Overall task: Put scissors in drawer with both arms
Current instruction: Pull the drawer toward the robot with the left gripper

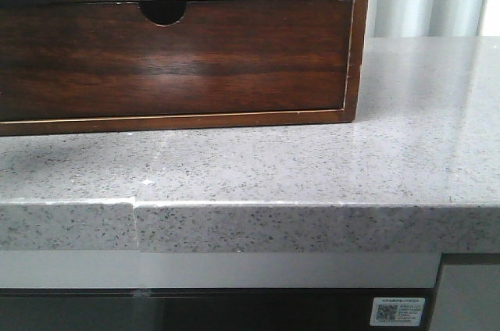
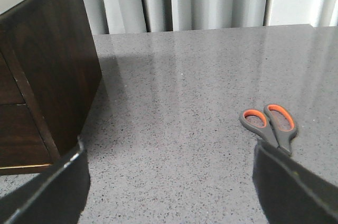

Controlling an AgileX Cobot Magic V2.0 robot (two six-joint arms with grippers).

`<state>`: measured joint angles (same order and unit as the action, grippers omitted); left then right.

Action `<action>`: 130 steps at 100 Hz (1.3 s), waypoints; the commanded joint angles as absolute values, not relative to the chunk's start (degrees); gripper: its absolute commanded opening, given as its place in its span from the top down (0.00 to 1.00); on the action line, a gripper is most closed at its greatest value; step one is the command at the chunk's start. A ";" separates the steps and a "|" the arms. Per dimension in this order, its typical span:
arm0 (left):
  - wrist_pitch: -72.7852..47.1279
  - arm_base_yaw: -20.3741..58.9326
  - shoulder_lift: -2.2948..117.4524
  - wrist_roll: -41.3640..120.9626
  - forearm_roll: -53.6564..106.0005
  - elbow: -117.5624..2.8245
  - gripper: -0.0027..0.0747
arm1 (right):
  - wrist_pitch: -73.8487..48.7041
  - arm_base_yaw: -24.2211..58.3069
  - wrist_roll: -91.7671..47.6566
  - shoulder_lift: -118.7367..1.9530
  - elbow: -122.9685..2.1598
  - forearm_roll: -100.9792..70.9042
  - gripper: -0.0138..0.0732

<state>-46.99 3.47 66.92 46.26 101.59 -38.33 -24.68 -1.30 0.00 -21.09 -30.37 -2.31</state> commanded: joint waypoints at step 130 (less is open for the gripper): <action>-61.41 3.04 70.01 47.85 104.51 -42.75 0.98 | -19.79 -1.41 0.00 -22.00 -32.53 -2.19 0.19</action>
